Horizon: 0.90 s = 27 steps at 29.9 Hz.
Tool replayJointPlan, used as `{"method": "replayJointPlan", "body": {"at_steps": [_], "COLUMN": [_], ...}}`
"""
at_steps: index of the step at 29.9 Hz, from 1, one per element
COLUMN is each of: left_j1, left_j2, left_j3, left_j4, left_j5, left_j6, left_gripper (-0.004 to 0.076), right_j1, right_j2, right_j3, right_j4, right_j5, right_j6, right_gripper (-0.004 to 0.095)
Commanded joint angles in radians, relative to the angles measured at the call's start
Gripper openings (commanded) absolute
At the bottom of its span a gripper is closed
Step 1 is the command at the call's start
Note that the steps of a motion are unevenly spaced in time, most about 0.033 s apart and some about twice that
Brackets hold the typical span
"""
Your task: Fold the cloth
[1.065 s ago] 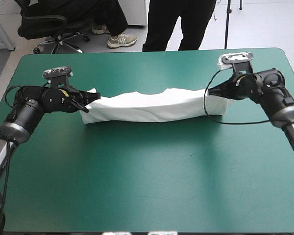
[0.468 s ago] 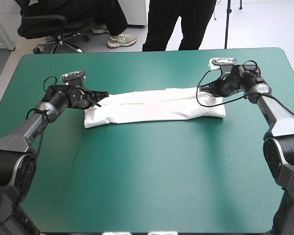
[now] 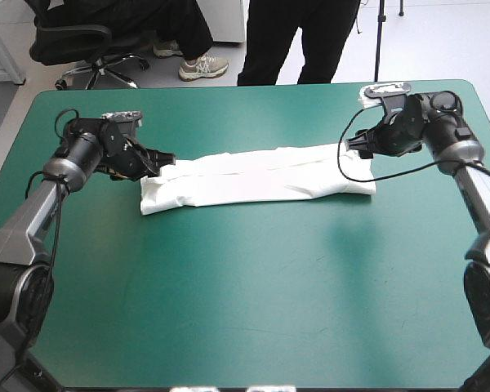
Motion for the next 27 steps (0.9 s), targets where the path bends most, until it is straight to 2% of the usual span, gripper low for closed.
{"method": "replayJointPlan", "body": {"at_steps": [1, 3, 4, 8, 18, 27], "left_j1": [-0.001, -0.01, -0.021, -0.089, -0.251, -0.268], "left_j2": [-0.13, -0.161, -0.17, -0.177, -0.055, 0.159], "left_j3": [-0.072, -0.091, -0.103, -0.144, -0.225, -0.335], "left_j4": [-0.095, -0.213, -0.268, -0.355, -0.376, -0.407], "left_j5": [0.011, 0.011, 0.011, 0.014, 0.008, 0.001], "left_j6": [0.058, 0.159, 0.195, 0.298, 0.33, 0.341], "left_gripper": [0.043, 0.0387, 0.0332, -0.0018, -0.0017, -0.0017], "right_j1": [-0.014, -0.025, -0.034, -0.088, -0.221, -0.288], "right_j2": [-0.151, -0.189, -0.204, -0.227, -0.222, -0.202], "right_j3": [-0.034, -0.034, -0.034, -0.034, -0.016, 0.124], "right_j4": [-0.074, -0.08, -0.08, -0.054, 0.172, 0.405], "right_j5": [0.013, 0.024, 0.028, 0.03, 0.02, -0.031], "right_j6": [-0.004, -0.004, -0.004, -0.004, -0.132, -0.354], "right_gripper": [0.0671, 0.0672, 0.0672, 0.0672, 0.0671, 0.0671]}}
